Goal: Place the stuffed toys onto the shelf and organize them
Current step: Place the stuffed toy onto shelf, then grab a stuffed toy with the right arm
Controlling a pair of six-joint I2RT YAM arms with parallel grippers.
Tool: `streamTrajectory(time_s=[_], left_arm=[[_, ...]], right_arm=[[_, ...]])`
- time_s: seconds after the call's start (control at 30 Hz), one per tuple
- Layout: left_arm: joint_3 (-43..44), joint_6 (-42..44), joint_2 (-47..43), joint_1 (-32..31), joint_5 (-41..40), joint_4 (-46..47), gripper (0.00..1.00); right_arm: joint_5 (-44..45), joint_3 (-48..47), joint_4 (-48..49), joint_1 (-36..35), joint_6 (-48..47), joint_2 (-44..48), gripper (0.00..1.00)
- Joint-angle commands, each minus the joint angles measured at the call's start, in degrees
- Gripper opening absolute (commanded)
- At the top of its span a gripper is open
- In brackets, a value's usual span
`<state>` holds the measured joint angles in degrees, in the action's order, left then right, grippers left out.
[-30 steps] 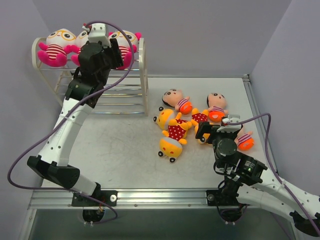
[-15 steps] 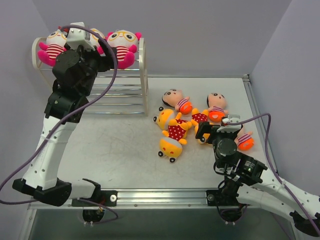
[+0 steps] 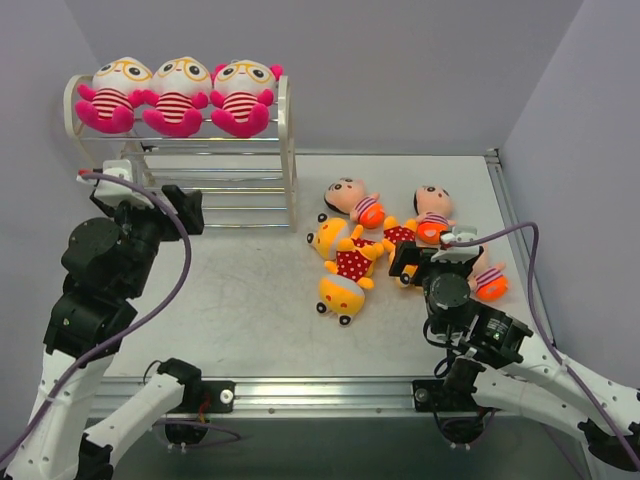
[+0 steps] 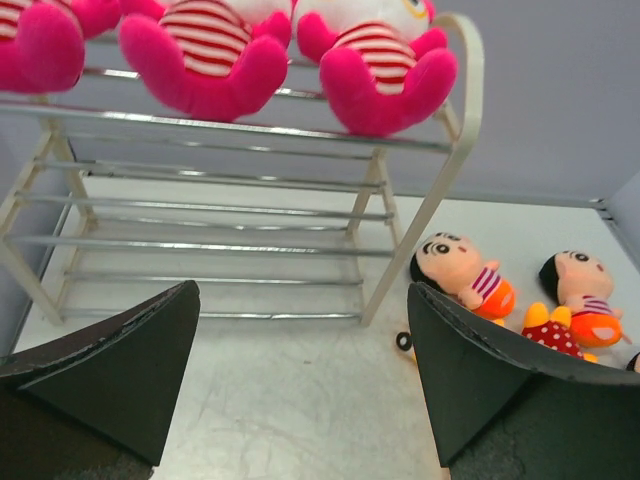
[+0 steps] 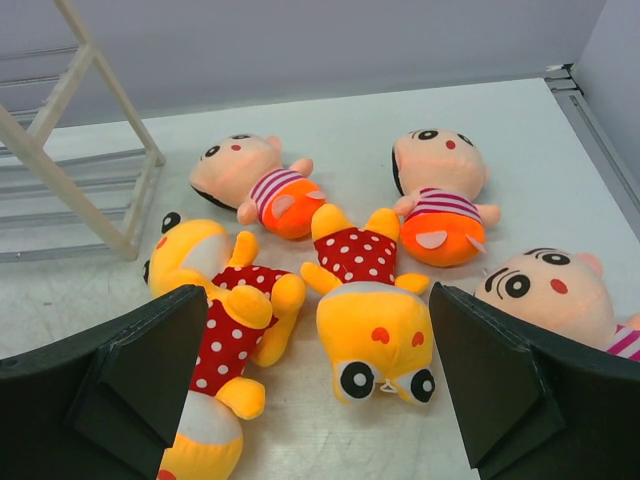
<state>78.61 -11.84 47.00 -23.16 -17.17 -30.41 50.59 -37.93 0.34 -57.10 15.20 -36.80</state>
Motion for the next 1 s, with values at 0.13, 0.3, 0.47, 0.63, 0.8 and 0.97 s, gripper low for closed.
streamTrajectory(time_s=[0.13, 0.3, 0.47, 0.63, 0.8, 0.97], left_arm=[[-15.0, -1.9, -14.8, 0.0, -7.1, -3.9, 0.95], [-22.0, -2.8, -21.4, 0.0, -8.5, -3.3, 0.95], [-29.6, -4.1, -27.6, 0.0, -9.4, -0.1, 0.96], [-34.8, -5.3, -29.9, 0.0, -9.4, 1.4, 0.97], [-35.7, -5.6, -30.4, 0.0, -10.0, 1.8, 0.97], [-36.0, -5.5, -30.3, 1.4, -9.6, 2.2, 0.97]], right_arm=[[1.3, -3.7, -1.7, -0.4, 3.2, -1.8, 1.0], [0.6, -4.1, -3.3, -0.3, 4.3, -2.1, 1.0], [0.1, -4.9, -5.9, -0.3, 8.4, -3.9, 1.0], [-0.7, -5.0, -7.2, -0.2, 11.2, -5.6, 1.0], [-1.9, -5.0, -6.3, 0.4, 12.2, -7.6, 1.0], [-6.4, -5.1, -4.9, 2.3, 12.1, -10.2, 1.0]])
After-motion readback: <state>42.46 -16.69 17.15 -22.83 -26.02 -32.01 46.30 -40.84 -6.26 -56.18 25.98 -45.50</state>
